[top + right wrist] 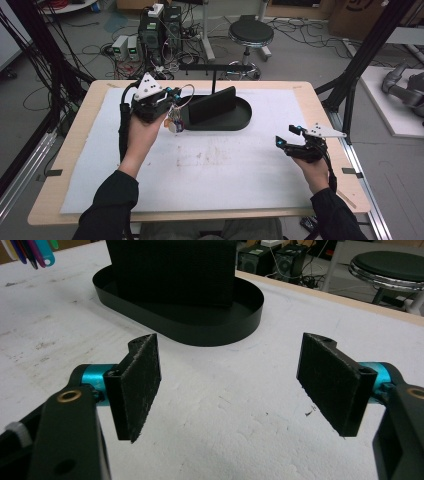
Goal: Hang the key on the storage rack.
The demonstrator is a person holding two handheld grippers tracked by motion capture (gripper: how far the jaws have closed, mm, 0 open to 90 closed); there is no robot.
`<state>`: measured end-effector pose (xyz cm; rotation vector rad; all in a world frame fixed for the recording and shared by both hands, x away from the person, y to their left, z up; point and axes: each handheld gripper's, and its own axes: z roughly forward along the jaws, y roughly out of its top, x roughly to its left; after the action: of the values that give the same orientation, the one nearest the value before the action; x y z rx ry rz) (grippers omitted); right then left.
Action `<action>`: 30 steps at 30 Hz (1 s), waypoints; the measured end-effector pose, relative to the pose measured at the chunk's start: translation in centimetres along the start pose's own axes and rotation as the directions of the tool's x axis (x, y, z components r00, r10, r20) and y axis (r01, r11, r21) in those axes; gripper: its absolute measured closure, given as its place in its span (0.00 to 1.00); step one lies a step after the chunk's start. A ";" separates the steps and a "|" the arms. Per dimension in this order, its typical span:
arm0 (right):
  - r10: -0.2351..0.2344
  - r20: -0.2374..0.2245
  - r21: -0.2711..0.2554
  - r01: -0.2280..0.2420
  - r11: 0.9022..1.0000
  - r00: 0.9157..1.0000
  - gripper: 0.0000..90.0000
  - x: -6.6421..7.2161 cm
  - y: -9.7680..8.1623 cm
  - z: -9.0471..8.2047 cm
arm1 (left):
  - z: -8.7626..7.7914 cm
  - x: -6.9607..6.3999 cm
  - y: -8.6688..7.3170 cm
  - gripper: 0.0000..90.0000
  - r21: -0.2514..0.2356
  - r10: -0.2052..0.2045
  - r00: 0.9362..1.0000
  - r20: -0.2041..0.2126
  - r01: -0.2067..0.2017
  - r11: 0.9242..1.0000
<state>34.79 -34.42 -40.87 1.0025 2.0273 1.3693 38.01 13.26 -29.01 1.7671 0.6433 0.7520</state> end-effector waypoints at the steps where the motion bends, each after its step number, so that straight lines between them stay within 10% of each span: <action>1: 0.001 -0.001 -0.001 -0.001 1.000 1.000 0.29 0.0 0.0 0.0 | 0.1 0.1 0.1 0.96 -0.002 0.004 1.000 -0.006 -0.004 1.000; 30: 0.005 -0.009 -0.008 -0.005 1.000 1.000 0.29 -0.1 0.0 -0.1 | 4.9 2.6 0.7 0.96 0.055 0.003 0.998 -0.068 0.001 0.999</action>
<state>34.81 -34.52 -40.83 1.0009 2.0254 1.3855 43.43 11.91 -29.06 1.7978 0.7149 0.8045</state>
